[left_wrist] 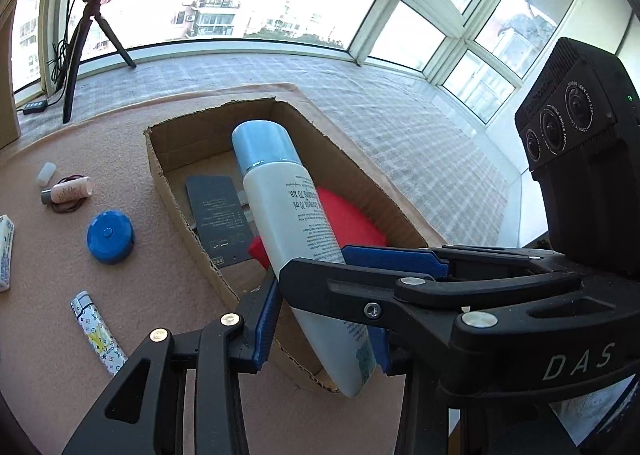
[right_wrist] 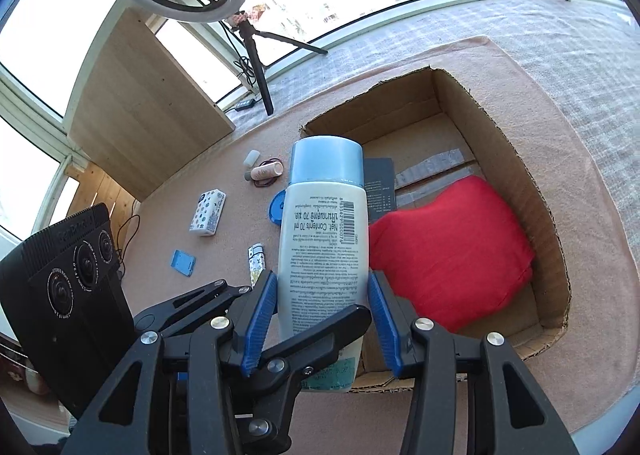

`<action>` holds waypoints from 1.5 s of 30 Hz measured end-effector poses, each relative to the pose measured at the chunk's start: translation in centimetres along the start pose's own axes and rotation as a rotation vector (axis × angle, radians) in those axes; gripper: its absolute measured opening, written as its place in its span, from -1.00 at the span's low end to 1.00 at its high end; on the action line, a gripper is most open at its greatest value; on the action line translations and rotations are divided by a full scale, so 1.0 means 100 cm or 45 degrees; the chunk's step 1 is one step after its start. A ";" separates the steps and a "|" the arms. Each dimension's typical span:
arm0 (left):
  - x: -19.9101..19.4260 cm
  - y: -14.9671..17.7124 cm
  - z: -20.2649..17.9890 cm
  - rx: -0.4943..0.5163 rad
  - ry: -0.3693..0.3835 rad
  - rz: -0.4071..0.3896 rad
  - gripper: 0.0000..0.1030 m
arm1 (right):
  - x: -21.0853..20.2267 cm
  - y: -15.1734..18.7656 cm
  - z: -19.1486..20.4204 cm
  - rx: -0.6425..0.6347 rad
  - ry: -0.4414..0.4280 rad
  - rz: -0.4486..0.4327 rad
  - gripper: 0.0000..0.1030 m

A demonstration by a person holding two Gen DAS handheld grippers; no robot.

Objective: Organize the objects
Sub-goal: 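Lower the white lotion bottle into the box and open the right tool, then move the left tool to the small pink lotion tube and close on it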

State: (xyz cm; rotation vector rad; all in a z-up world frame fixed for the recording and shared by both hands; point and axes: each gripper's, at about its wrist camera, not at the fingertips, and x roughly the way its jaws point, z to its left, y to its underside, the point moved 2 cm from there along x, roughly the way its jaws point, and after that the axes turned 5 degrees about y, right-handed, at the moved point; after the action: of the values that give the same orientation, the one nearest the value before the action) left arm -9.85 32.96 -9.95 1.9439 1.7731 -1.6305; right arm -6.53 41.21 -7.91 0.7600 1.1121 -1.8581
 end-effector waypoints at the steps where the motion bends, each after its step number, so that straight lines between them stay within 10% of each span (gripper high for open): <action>1: 0.002 0.000 -0.001 0.006 0.002 0.011 -0.18 | -0.001 -0.001 -0.002 0.004 0.008 -0.005 -0.15; 45: -0.129 0.069 0.156 -0.281 -0.348 0.008 -0.16 | 0.023 0.042 0.091 -0.148 0.043 -0.039 0.05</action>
State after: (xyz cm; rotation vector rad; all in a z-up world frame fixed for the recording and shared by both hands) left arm -11.93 11.78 -11.97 1.5501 1.7508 -1.5354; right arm -4.71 31.12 -7.56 0.7131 1.2480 -1.7951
